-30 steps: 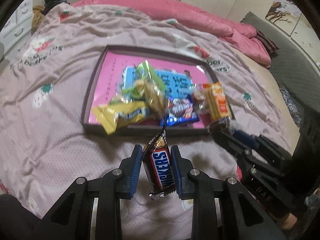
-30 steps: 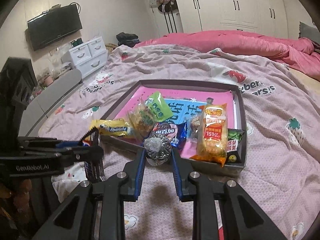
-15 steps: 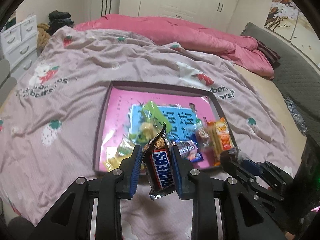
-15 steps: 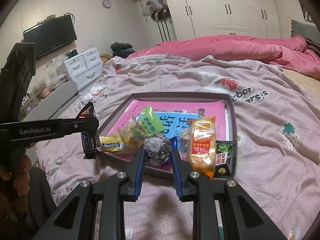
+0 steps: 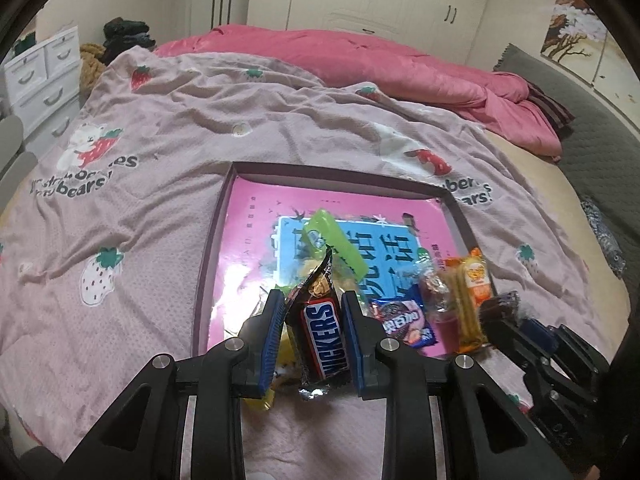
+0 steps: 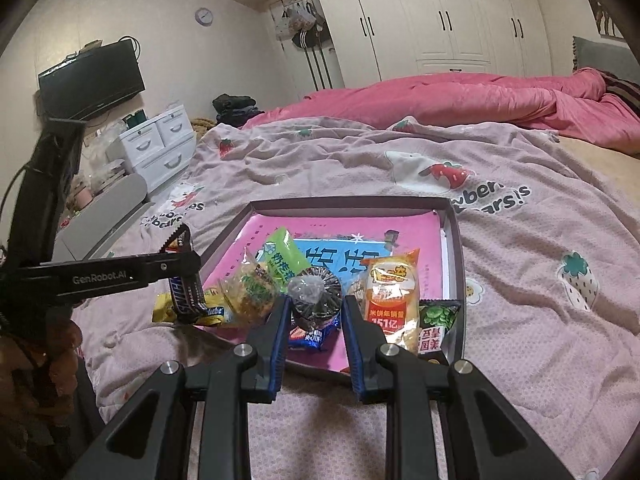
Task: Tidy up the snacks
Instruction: 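Lift both held snacks and lower them into the tray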
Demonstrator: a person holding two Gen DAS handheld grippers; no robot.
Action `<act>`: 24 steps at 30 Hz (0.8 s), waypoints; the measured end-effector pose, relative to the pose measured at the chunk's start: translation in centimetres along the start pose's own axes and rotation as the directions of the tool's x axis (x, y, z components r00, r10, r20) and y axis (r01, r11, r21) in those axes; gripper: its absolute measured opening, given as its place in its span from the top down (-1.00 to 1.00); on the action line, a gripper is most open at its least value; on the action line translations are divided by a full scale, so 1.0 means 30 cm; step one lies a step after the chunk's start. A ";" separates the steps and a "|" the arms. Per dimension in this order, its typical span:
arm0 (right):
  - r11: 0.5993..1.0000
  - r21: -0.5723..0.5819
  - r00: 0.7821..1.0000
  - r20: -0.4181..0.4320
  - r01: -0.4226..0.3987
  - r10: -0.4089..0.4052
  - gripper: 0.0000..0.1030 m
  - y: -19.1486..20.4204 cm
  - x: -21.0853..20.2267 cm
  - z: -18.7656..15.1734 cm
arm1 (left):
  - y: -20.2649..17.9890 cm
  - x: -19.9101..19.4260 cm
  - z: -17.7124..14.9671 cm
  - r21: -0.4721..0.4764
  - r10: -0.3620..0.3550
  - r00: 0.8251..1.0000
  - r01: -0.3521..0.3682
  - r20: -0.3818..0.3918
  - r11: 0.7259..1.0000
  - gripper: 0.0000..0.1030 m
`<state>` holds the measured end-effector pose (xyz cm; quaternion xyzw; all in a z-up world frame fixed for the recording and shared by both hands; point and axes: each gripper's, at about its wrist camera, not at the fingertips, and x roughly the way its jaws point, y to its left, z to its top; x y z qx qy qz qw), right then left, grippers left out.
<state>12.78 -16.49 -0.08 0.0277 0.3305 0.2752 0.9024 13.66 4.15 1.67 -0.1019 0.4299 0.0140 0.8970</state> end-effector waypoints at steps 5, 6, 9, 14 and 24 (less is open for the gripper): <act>1.000 0.003 1.000 -0.005 0.001 -0.001 0.48 -0.005 0.017 0.004 | 0.027 0.025 0.016 -0.005 0.022 1.000 -0.022 0.009 1.000 0.42; 1.000 0.004 1.000 -0.007 0.002 -0.002 0.48 -0.007 0.022 0.005 | 0.033 0.029 0.020 -0.008 0.023 1.000 -0.023 0.010 1.000 0.42; 1.000 0.007 1.000 -0.012 0.008 -0.008 0.48 -0.009 0.037 0.005 | 0.050 0.046 0.030 -0.020 0.026 1.000 -0.026 0.010 0.999 0.42; 1.000 0.008 1.000 -0.023 0.010 -0.010 0.48 -0.014 0.061 0.003 | 0.067 0.081 0.040 -0.034 0.019 1.000 -0.019 0.006 0.999 0.42; 0.999 -0.037 0.998 -0.054 0.022 -0.024 0.48 0.013 0.119 -0.008 | 0.066 0.137 0.039 -0.020 0.021 1.000 -0.021 -0.009 1.000 0.42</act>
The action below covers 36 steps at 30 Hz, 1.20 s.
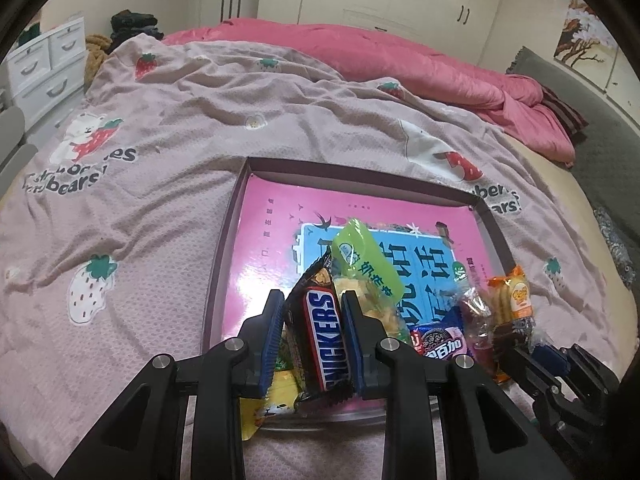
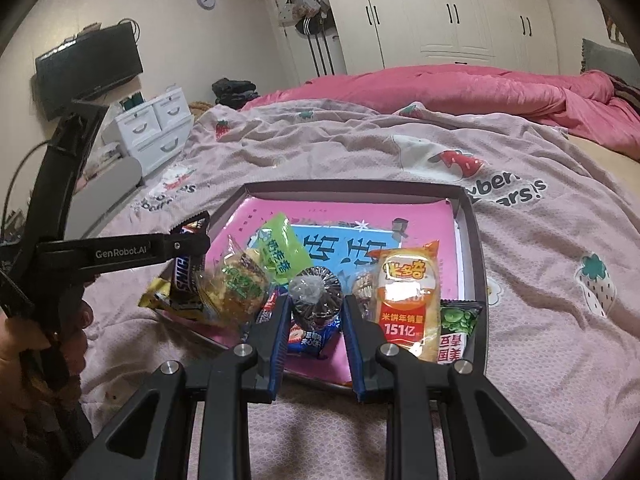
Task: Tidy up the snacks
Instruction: 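Lift both held snacks and lower them into the tray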
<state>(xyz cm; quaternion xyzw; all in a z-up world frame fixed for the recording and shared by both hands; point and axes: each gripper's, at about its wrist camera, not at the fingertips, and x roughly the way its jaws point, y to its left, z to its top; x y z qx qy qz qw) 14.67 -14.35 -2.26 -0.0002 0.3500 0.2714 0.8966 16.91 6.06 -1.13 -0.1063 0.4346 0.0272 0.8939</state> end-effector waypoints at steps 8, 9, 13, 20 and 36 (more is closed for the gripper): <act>0.999 0.001 0.998 -0.048 0.043 -0.043 0.48 -0.016 0.042 -0.018 | -0.010 0.023 -0.008 0.015 0.004 1.000 -0.004 -0.016 1.000 0.42; 0.999 0.004 0.998 -0.050 0.045 -0.045 0.48 -0.020 0.043 -0.019 | -0.010 0.025 -0.008 0.015 0.005 1.000 -0.004 -0.018 1.000 0.42; 0.998 0.003 0.997 -0.044 0.064 -0.064 0.48 -0.028 0.039 -0.020 | -0.010 0.034 -0.011 0.016 0.007 1.000 -0.007 -0.029 1.000 0.42; 0.996 0.005 0.995 -0.041 0.088 -0.088 0.48 -0.039 0.040 -0.018 | -0.011 0.039 -0.013 0.022 0.007 0.999 -0.006 -0.034 1.000 0.42; 0.998 0.016 0.997 -0.049 0.060 -0.060 0.48 -0.042 0.049 -0.024 | -0.016 0.048 -0.015 0.029 -0.001 0.999 0.002 -0.050 1.000 0.42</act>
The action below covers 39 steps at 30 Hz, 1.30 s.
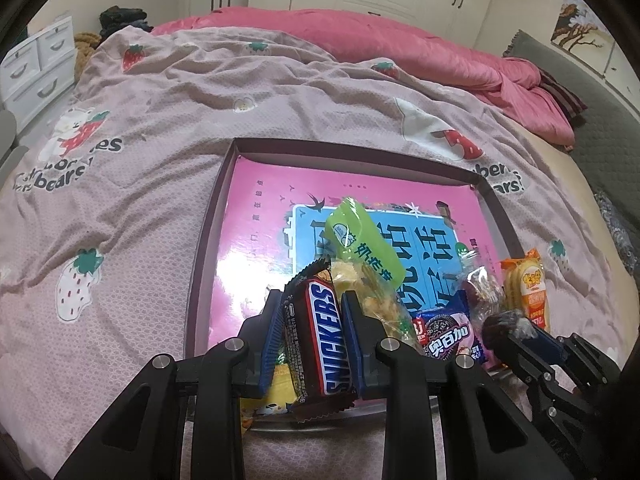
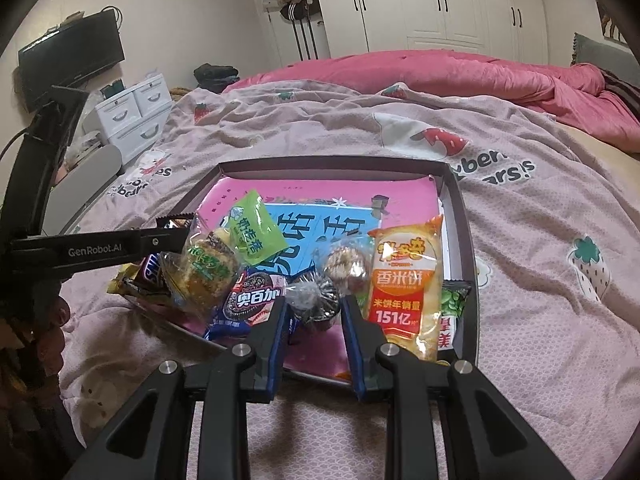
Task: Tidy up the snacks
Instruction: 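Lift both held snacks and lower them into the tray, then open the left tool to drop the Snickers while the right releases the chocolate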
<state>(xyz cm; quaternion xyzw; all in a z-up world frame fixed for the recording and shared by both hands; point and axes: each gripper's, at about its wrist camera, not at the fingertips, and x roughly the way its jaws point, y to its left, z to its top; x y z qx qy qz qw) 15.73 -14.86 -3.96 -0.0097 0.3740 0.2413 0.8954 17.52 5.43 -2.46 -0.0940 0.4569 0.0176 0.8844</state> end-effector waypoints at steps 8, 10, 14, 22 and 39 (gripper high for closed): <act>1.000 0.020 1.000 0.000 -0.010 0.010 0.48 -0.007 -0.011 0.002 | 0.000 0.004 0.000 0.002 -0.003 1.000 0.003 -0.002 1.000 0.42; 1.000 0.024 1.000 0.003 -0.016 0.016 0.48 -0.009 -0.017 0.003 | -0.001 0.006 -0.001 0.004 -0.002 1.000 0.002 -0.003 1.000 0.42; 1.000 0.019 1.000 0.005 -0.008 0.007 0.48 -0.007 -0.022 0.003 | -0.002 0.007 -0.001 0.006 -0.002 1.000 0.002 -0.004 1.000 0.41; 1.000 0.016 0.999 0.033 -0.014 0.013 0.46 -0.002 -0.048 0.006 | -0.002 0.013 -0.002 0.006 -0.002 1.000 0.002 -0.005 1.000 0.41; 0.998 0.063 0.998 0.065 -0.009 0.005 0.33 -0.044 -0.119 0.004 | 0.014 -0.029 0.012 -0.012 -0.009 1.000 0.009 0.024 1.000 0.11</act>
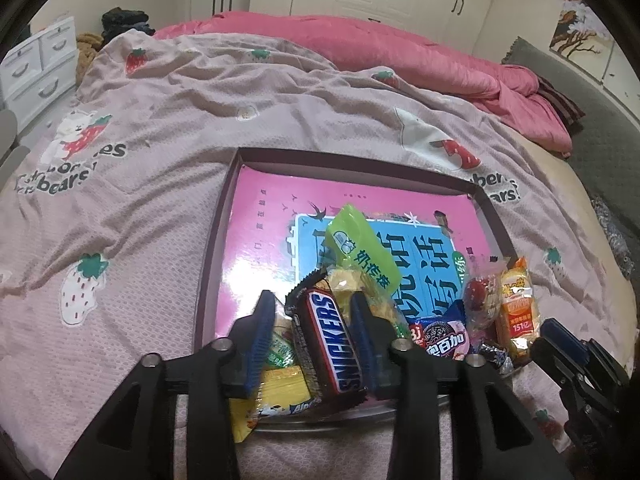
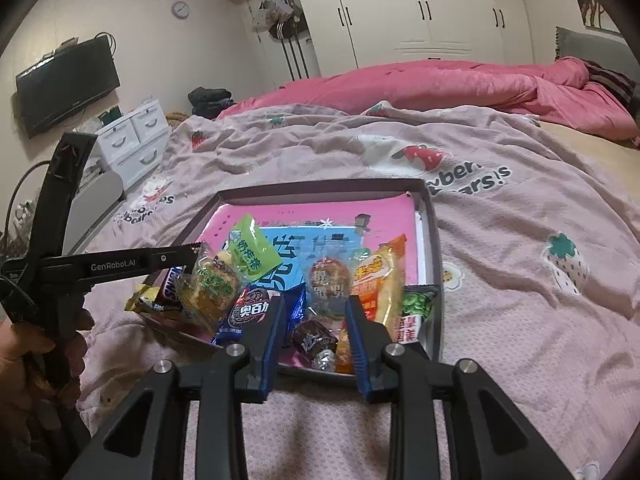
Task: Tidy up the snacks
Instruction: 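Open the left tool to drop the Snickers while the right releases the chocolate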
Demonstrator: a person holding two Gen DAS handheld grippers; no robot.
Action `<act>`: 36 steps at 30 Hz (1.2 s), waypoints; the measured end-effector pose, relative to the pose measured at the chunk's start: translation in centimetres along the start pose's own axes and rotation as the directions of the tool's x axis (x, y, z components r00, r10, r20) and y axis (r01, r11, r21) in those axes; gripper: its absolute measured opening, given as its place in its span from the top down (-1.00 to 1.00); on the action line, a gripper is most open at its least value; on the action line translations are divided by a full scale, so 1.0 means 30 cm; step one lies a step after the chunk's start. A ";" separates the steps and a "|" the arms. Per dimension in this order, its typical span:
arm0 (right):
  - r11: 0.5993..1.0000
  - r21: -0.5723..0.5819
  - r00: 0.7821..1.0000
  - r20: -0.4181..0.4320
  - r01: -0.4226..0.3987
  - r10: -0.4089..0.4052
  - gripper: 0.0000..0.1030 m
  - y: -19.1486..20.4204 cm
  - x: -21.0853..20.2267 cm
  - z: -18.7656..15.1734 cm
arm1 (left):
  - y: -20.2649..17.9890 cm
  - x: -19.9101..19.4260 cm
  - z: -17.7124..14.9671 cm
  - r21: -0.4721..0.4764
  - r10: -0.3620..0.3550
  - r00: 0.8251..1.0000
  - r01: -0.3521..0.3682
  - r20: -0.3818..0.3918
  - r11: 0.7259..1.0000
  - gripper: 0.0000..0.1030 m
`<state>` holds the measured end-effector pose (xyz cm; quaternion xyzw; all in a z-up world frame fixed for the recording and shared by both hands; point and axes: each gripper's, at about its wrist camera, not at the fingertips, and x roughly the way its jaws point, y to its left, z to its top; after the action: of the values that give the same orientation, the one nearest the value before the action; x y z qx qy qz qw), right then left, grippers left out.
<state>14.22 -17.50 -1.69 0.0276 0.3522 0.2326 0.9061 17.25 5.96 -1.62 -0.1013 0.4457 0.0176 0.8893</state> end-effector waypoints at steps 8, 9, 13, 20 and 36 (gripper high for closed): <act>0.999 0.038 0.999 0.032 -0.007 0.005 0.22 -0.013 -0.056 0.002 | -0.012 -0.032 0.001 0.018 0.007 1.000 -0.007 0.012 1.000 -0.12; 0.999 0.039 0.999 0.035 -0.006 0.004 0.17 -0.013 -0.062 0.001 | -0.012 -0.040 0.001 0.018 0.006 1.000 -0.007 0.018 1.000 -0.12; 0.999 0.045 0.998 0.057 -0.001 -0.001 0.07 -0.013 -0.090 0.002 | -0.012 -0.075 0.006 0.021 0.012 0.999 -0.013 0.043 1.000 -0.16; 0.998 0.055 0.998 0.056 0.010 -0.013 -0.04 -0.008 -0.102 -0.002 | -0.001 -0.166 -0.003 0.004 0.025 0.996 -0.025 0.081 1.000 -0.45; 0.986 0.102 0.991 -0.016 0.132 -0.131 -0.74 0.068 -0.215 -0.094 | -0.085 -0.291 -0.280 0.023 -0.009 1.000 0.009 -0.007 1.000 -0.56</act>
<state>7.42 -18.85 0.66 0.0501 0.3690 0.1541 0.9152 5.69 2.33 0.85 -0.0932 0.4483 0.0080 0.8890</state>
